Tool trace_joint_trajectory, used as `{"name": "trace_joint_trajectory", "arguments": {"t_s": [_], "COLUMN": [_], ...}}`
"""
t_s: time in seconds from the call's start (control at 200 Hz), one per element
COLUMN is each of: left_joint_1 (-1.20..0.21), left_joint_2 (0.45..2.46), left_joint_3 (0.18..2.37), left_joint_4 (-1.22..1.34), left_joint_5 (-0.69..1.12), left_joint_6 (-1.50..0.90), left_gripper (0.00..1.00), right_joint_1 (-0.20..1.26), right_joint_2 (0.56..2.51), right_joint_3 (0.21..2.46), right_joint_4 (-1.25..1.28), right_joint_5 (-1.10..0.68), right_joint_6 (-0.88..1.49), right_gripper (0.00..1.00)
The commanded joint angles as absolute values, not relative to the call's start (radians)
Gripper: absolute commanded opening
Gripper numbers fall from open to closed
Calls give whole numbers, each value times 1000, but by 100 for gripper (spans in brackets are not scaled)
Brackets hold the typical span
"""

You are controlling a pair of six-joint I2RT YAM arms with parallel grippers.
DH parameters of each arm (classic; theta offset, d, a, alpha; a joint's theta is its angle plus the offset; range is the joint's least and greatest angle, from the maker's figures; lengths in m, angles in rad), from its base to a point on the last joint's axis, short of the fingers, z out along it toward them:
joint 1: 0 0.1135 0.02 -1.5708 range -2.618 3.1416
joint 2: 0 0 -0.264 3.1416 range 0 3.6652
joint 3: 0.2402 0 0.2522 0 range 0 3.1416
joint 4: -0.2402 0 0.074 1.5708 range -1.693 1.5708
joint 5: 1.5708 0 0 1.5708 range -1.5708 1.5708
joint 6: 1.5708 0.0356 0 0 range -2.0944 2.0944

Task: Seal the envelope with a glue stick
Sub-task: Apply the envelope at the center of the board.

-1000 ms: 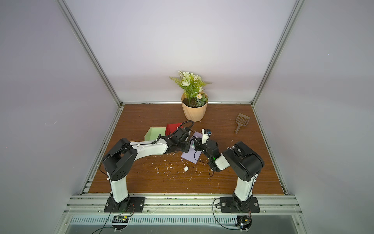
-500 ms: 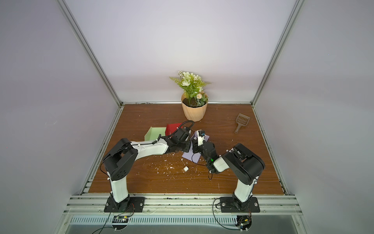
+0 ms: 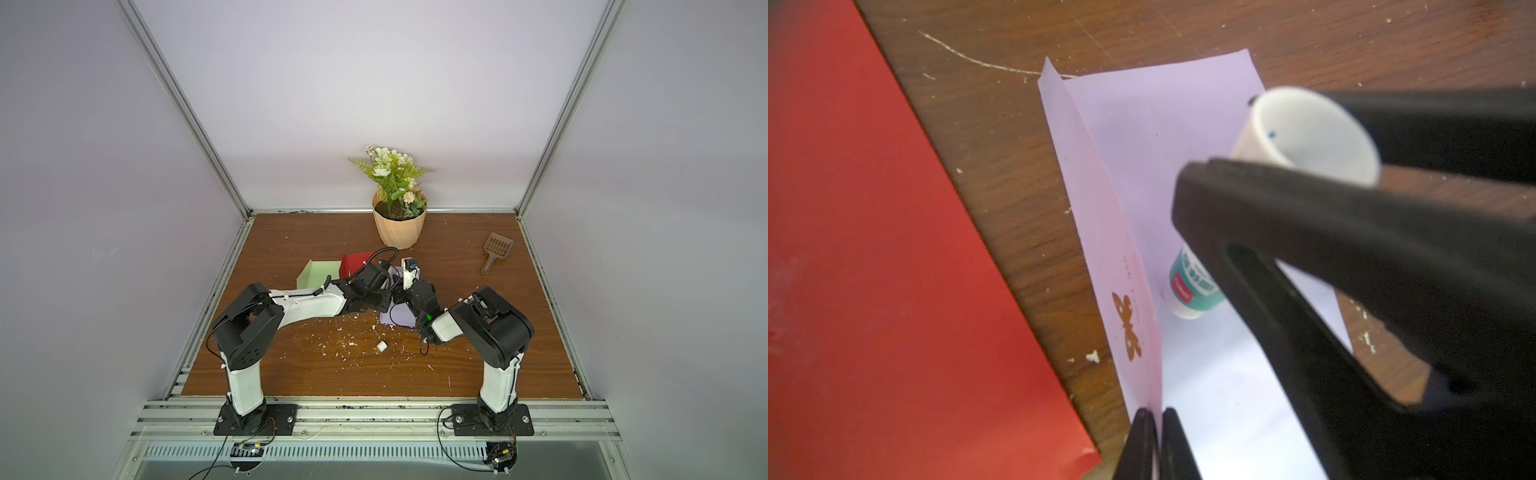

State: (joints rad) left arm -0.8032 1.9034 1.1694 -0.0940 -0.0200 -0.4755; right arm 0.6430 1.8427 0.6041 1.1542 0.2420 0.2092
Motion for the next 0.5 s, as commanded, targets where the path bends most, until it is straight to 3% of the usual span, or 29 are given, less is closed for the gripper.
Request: {"name": "trace_joint_trajectory", "arguments": {"t_s": [0.0,0.23,0.49], "left_joint_1": [-811,-810,-810], "left_joint_2": [1925,1921,1935], "left_joint_3": [1164,1166,1192], "left_joint_4": [-113,-123,-149], "left_joint_5": [-12,-17,-26], "left_joint_6": [-480,-480,-489], "left_gripper": [9,9,10], "right_joint_1": [628,587,558], "right_joint_2": [1870,1898,1785], "right_joint_3": [635,660,616], "right_joint_4": [1124,1120,1124], "right_joint_5": [291,267,123], "right_joint_6": [213,270,381], "right_gripper": [0,0,0]}}
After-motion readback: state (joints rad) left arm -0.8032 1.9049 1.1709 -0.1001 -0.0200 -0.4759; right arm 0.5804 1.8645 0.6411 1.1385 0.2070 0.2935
